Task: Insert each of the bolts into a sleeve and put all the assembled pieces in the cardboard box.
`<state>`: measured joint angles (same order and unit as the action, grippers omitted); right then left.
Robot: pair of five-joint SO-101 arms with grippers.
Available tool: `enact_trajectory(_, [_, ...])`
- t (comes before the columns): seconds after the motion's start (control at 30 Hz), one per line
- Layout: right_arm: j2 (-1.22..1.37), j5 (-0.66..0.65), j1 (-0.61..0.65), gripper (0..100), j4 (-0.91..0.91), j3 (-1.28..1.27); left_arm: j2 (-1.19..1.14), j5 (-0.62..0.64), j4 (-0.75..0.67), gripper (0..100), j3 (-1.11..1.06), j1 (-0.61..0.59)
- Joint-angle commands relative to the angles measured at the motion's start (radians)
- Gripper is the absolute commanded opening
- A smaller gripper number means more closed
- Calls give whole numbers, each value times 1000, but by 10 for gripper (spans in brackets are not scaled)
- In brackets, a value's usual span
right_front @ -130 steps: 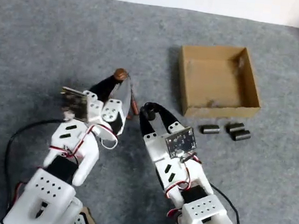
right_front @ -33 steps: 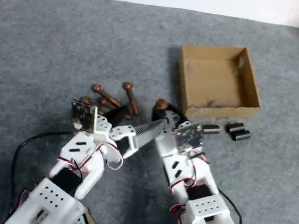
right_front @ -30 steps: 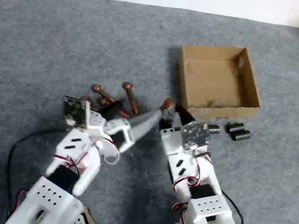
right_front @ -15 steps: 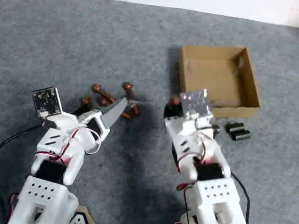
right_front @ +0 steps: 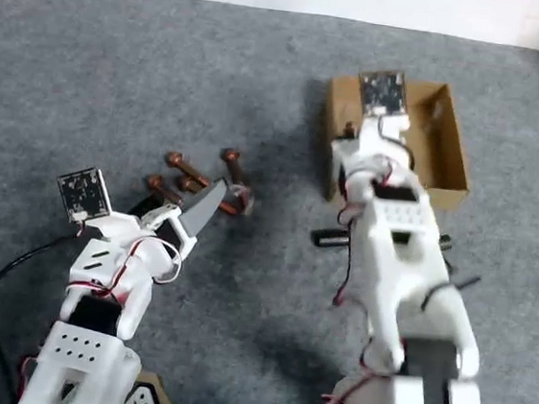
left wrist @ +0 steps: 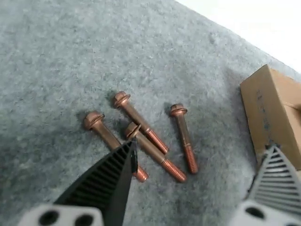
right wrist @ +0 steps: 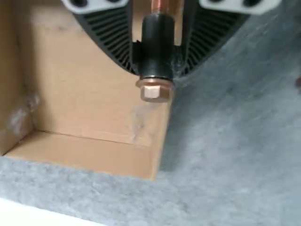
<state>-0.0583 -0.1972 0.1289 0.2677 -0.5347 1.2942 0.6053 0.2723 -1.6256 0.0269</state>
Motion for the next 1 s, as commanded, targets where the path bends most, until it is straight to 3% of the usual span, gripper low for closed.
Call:
enact_trajectory(0.0, [97, -14, -35, 4, -5, 188, 12, 3, -37, 383, 5, -13])
enact_trajectory(0.43, [188, -14, -28, 4, -1, 231, 12, 3, -34, 383, 5, -12])
enact_trajectory(0.97, [185, -9, 7, 7, 15, 22, 12, 3, -32, 383, 5, -15])
